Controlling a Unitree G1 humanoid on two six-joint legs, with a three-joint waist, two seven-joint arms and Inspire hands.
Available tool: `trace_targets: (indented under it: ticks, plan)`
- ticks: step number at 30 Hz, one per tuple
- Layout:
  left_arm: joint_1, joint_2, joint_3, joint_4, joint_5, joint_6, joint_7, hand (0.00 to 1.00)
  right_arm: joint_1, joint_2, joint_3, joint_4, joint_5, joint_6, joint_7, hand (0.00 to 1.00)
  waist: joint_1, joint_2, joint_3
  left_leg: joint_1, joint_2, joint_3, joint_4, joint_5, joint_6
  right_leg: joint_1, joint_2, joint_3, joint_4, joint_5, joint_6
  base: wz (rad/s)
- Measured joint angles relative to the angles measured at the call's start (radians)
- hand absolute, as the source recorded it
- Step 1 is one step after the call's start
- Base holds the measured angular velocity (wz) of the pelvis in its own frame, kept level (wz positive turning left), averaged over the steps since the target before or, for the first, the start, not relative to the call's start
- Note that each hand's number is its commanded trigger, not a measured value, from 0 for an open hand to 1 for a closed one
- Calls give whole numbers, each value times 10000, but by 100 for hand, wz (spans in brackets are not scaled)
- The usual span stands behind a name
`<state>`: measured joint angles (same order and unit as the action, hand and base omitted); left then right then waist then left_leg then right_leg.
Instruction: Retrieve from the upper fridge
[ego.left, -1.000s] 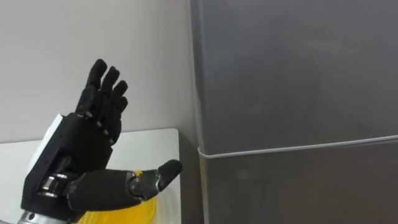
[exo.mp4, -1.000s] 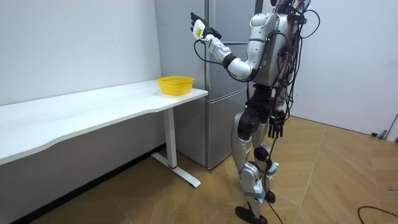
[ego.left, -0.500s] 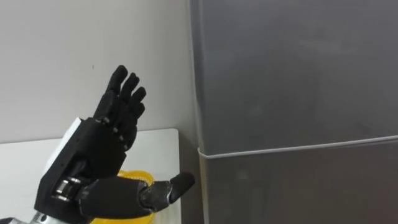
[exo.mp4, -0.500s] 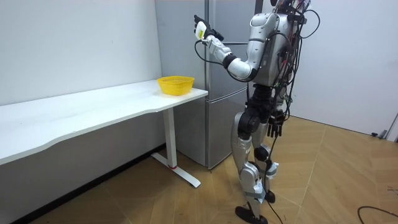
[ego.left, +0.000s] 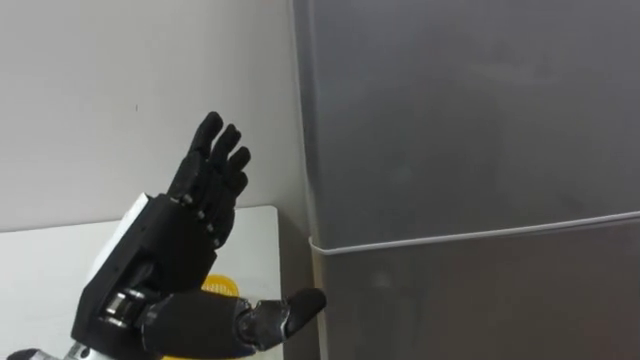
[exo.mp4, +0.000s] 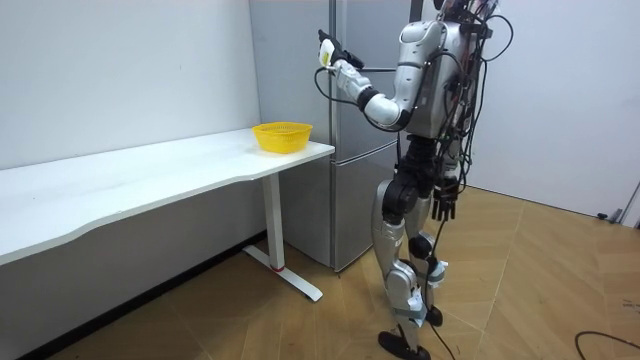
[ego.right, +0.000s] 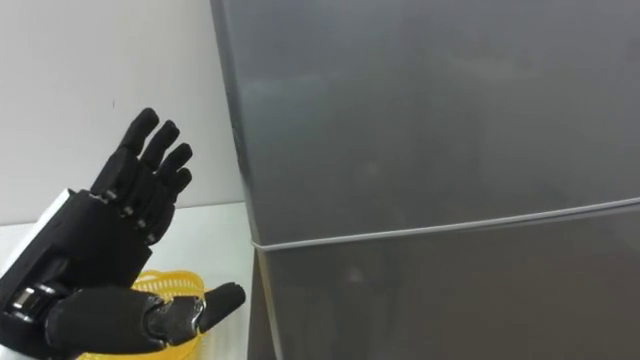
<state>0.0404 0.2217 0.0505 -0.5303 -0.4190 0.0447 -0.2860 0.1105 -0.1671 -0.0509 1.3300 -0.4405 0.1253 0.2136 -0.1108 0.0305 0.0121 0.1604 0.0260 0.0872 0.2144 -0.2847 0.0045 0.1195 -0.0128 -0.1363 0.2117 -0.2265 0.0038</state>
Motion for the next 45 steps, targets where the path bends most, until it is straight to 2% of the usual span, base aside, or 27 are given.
trace_targets:
  ticks: [9,18,22,33,45]
  plan:
    - [-11,0,-146,0,0,2,12,0,3,-3,-1,-13,3,0,-277,0,-19,24,-16,9,12,195,-1,0,0,-20,1,125,89,0,0,-5]
    - [-11,0,-276,0,0,37,101,0,1,-3,0,-25,-6,71,-249,0,-204,22,-28,47,13,203,2,0,0,9,7,148,109,0,0,0]
    - [-57,0,-337,0,-1,224,118,0,6,-3,5,-25,-6,72,-244,0,-254,21,-28,71,18,249,2,0,0,17,14,202,127,1,0,-3]
    - [-360,1,-755,0,4,229,202,0,-5,-3,-4,-54,4,29,-251,0,-351,-7,-15,68,19,257,-7,0,0,26,17,200,100,0,0,0]
    - [-381,2,-762,0,324,229,204,0,-6,-3,-13,-67,2,-15,-255,0,-518,55,-29,81,19,252,-10,0,0,33,20,210,96,6,-4,0]
